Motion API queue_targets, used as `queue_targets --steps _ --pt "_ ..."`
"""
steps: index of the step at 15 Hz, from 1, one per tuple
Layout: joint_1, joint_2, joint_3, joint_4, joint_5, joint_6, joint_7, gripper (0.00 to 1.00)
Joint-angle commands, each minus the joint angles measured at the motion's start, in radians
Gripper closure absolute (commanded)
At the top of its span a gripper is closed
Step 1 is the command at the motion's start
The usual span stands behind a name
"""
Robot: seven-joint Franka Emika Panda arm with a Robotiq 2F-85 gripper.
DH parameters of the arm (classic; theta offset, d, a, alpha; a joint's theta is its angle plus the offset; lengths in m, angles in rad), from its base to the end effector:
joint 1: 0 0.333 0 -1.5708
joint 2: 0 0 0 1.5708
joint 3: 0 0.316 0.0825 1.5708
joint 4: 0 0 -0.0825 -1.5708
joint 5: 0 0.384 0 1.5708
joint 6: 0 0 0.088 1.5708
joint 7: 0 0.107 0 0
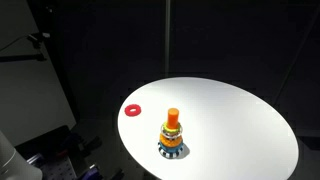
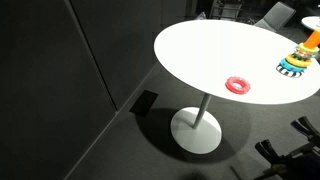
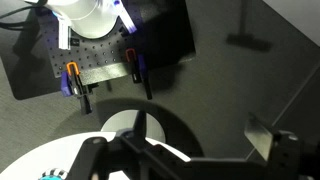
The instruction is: Place the stack on top of the red ring
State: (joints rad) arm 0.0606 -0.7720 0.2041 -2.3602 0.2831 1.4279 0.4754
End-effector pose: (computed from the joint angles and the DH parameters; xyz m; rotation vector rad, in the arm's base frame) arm 0.2763 0.1267 0.5676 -3.0225 0.4003 0.3176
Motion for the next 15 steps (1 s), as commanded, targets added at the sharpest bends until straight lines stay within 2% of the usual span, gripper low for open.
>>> queue_targets --steps 1,5,9,12,15 --pt "-0.023 -0.002 0.015 0.003 0.008 -0.006 -0.012 0.00" --pt "-0.023 -0.003 0.015 0.003 0.008 -0.006 -0.012 0.00" --pt "-0.062 0.013 0.009 0.011 -0.035 0.016 -0.012 0.00" --pt "-0.097 0.032 0.003 0.028 -0.086 0.057 -0.015 0.00" --pt "-0.122 0.048 0.004 0.018 -0.144 0.155 -0.019 0.00"
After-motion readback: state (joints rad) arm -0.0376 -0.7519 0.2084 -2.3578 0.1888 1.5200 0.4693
